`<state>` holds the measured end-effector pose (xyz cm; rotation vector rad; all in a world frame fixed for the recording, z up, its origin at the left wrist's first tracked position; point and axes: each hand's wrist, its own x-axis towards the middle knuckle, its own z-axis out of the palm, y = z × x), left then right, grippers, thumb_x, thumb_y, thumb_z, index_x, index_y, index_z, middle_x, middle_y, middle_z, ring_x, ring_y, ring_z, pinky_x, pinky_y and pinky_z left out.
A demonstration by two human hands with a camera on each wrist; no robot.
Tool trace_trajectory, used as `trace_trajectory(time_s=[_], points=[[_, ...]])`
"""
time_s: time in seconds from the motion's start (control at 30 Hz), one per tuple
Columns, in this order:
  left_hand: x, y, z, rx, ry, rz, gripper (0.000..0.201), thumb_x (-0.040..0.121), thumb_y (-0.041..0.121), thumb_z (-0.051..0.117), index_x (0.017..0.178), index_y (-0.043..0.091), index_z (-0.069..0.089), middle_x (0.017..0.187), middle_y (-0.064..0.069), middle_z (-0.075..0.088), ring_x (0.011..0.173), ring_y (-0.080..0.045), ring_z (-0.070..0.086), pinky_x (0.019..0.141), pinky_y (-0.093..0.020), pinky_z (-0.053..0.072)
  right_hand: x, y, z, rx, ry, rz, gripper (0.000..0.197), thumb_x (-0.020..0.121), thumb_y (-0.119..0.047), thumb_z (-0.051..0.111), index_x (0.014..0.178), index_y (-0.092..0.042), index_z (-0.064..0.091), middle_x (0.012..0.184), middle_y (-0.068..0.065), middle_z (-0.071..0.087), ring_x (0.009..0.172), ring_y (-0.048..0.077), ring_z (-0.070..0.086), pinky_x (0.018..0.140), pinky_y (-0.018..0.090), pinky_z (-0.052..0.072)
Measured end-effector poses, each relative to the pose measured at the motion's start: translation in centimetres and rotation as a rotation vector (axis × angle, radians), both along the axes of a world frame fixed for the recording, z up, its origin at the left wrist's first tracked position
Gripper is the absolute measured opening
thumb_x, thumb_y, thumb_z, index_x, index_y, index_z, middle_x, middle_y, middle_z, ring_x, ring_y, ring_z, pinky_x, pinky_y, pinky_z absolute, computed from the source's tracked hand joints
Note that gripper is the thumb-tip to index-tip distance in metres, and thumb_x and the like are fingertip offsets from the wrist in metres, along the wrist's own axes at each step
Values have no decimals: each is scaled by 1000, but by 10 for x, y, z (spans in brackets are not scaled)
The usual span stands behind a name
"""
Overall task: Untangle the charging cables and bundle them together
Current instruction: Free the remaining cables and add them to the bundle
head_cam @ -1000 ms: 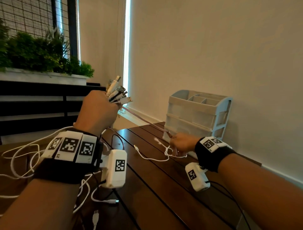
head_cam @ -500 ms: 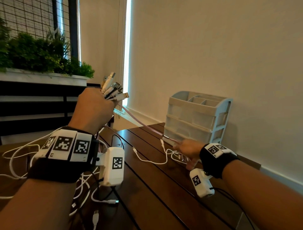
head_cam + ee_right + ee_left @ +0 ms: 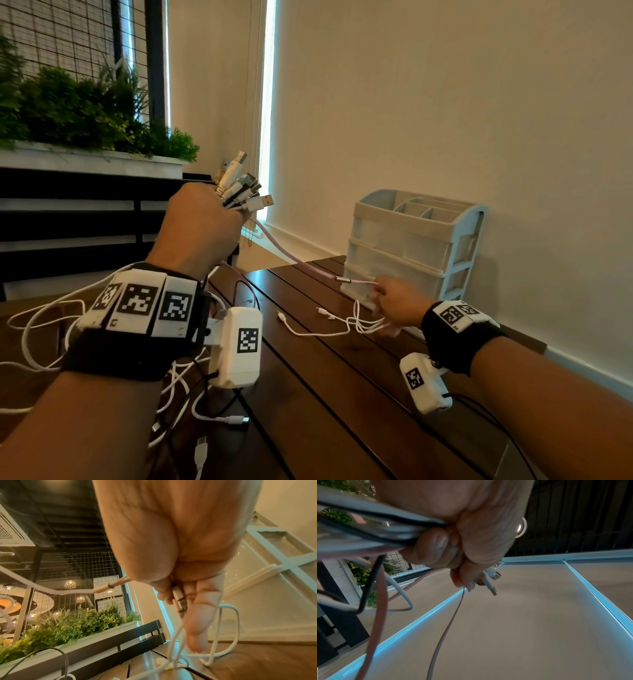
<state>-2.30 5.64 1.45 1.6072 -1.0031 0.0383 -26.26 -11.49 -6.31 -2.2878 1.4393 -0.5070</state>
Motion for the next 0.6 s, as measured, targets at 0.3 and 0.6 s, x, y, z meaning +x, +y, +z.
trace_trajectory(time_s=[0.3,0.6], points=[[6,5,5,-20,-8,78,28,87,25,70,107,6,64,90,-5,58,81,-22,56,66,-31,46,6,-5,7,-209,-28,53,28,99,-16,42,78,-22,59,86,3,66,82,20,61,74,32,47],[14,7,6,-39,-1,141,34,88,21,68,117,4,61,109,-12,63,88,-21,55,72,-32,45,26,27,27,139,6,178,11,91,-25,63,85,-16,62,73,1,63,63,11,58,59,23,46]])
